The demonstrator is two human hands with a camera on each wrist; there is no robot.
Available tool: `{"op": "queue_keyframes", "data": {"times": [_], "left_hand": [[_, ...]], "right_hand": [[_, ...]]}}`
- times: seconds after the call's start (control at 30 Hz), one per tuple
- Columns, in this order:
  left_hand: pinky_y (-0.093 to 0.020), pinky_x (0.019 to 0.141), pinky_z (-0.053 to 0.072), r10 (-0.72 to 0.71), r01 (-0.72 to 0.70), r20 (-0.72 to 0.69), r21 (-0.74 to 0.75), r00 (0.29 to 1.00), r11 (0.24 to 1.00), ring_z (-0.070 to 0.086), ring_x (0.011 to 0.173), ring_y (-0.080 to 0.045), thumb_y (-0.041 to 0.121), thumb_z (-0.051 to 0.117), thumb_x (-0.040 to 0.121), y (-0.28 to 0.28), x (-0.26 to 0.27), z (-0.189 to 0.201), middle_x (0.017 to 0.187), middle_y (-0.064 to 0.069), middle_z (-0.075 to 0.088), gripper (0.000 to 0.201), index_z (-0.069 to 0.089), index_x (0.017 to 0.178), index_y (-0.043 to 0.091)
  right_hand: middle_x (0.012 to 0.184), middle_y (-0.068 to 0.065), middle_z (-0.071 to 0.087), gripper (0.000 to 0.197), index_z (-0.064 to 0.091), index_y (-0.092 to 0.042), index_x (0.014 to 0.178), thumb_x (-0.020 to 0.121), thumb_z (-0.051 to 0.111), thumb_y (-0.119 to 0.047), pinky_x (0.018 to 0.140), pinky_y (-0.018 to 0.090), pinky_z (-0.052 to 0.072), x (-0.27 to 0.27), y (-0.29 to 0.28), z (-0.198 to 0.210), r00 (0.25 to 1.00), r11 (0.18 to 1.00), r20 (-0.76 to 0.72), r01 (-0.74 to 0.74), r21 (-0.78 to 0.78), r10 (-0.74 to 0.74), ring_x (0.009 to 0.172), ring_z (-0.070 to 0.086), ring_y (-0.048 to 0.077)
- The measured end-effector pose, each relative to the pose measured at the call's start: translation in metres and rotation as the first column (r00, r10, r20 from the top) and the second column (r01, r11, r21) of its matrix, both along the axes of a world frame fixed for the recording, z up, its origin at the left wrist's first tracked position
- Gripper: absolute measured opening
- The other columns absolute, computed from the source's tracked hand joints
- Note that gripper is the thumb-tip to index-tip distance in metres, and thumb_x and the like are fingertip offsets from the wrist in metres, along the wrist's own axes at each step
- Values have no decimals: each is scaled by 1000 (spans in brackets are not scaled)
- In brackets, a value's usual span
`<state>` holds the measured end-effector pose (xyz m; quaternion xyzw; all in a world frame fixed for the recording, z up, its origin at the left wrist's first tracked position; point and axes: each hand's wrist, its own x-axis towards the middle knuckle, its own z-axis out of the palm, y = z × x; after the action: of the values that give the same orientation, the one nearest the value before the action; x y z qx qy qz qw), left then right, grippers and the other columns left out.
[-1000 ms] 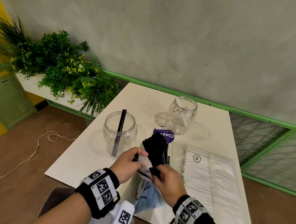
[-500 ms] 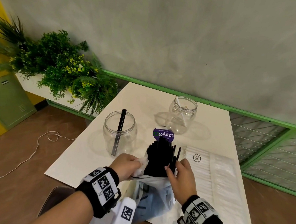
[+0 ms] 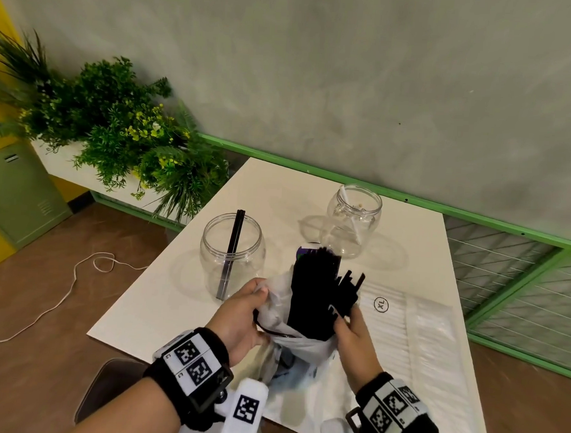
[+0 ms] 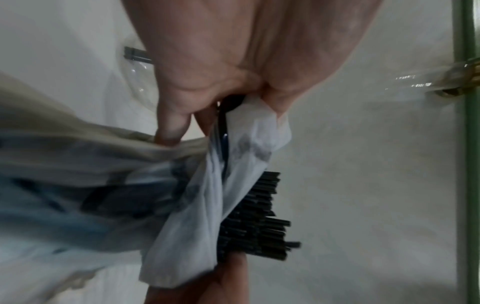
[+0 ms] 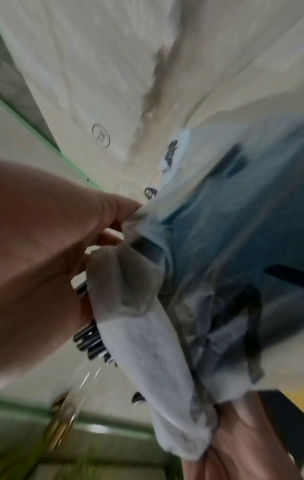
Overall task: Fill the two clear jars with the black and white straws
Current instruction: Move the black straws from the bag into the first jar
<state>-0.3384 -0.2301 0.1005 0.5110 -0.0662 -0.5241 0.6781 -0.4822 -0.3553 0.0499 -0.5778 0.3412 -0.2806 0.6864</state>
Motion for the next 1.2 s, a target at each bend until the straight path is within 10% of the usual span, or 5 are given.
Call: {"op": "queue_keyframes", "data": {"times": [0.33,0.53,0.77,1.0,1.2], "left_hand": [[-45,79,53,177,-190,88,174,980,966,64,96,-32,-6,39,91,3,12,-16,98,-9,61,40,50,115,24],[-29,80,47,36,-161,503,207,864,965,62,101,-28,8,46,88,8,17,-15,93,-1,68,30,70,78,24],[-33,94,42,-724,-63,690,722,-8,689,43,114,-19,84,54,56,14,15,-23,117,3,45,90,42,128,32],[-32,72,49,-454,-87,866,446,-209,891,54,98,-24,54,43,80,10,28,-41,109,7,61,43,70,66,24],[-25,66,36,-552,-20,834,552,-7,834,58,85,-22,37,43,94,2,23,-39,93,-5,61,28,54,101,13]], "right_hand": [[111,-11,52,34,50,-46,104,98,44,-13,106,33,33,2,-15,-19,987,919,-154,-24,-393,-40,116,46,16],[107,-2,52,39,49,-41,99,97,43,-2,97,21,30,2,-17,-18,971,892,-239,-102,-440,-7,109,45,13],[111,7,54,29,55,-34,106,84,40,-22,102,32,38,3,-20,-26,957,909,-290,-130,-395,10,108,51,15],[138,-24,35,58,47,-39,126,69,43,-47,105,11,29,-22,-21,-7,952,888,-268,-249,-387,151,127,32,-13],[117,-24,50,63,39,-41,129,73,64,-54,85,9,33,-19,-23,-2,886,778,-448,-366,-511,122,112,42,0]]}}
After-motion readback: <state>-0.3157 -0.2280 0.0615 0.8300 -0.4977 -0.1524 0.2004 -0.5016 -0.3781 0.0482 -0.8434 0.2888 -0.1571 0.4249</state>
